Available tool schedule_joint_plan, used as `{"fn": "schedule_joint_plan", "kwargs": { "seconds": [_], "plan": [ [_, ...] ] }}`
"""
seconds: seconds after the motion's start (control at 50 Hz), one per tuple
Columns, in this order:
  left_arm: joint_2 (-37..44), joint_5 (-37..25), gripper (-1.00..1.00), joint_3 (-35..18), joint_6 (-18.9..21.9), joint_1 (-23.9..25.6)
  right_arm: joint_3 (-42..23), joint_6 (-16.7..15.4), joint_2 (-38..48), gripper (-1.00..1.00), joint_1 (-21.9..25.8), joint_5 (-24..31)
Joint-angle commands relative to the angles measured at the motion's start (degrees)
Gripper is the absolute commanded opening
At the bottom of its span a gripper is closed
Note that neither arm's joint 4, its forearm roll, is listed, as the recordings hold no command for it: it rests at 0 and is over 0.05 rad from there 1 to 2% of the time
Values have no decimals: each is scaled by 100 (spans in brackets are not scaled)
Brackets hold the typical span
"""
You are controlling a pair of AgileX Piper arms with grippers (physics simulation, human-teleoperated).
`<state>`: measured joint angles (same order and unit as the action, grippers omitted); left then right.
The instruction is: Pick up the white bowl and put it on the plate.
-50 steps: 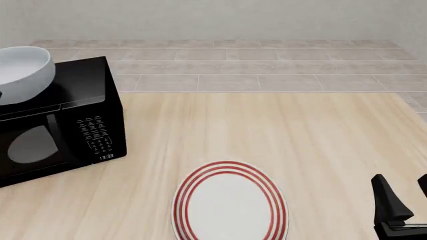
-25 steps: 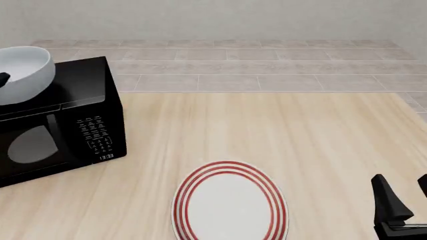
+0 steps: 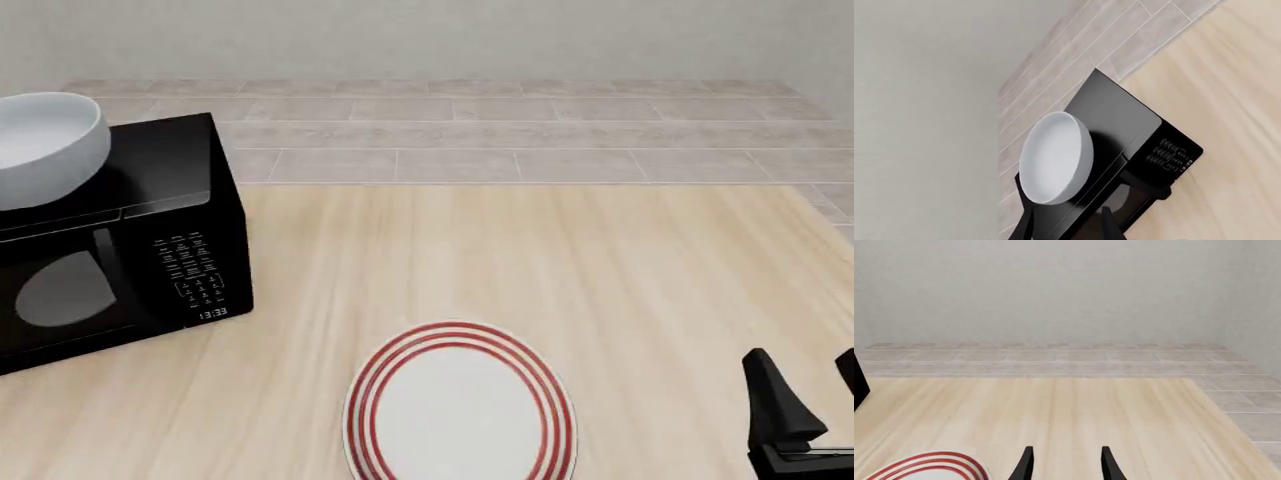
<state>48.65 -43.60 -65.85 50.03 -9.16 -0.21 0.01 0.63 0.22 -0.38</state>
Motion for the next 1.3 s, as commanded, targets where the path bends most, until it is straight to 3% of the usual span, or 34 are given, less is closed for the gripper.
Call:
{"fn": "schedule_joint_plan", "kwargs": {
  "seconds": [0.02, 0.5, 1.0, 1.24, 1.3],
  "plan": [
    [263, 2, 100, -133, 113, -206, -4, 0, -9, 100, -21, 15],
    [943, 1188, 100, 273, 469, -213, -4, 0, -8, 100, -23, 15],
    [1284, 1652, 100, 702, 457, -101, -4, -1, -8, 100, -22, 15],
    [1465, 1714, 100, 617, 307, -164, -4, -1, -7, 100, -22, 15],
    [1526, 1847, 100, 740, 491, -318, -4, 1, -7, 100, -24, 15]
  ]
}}
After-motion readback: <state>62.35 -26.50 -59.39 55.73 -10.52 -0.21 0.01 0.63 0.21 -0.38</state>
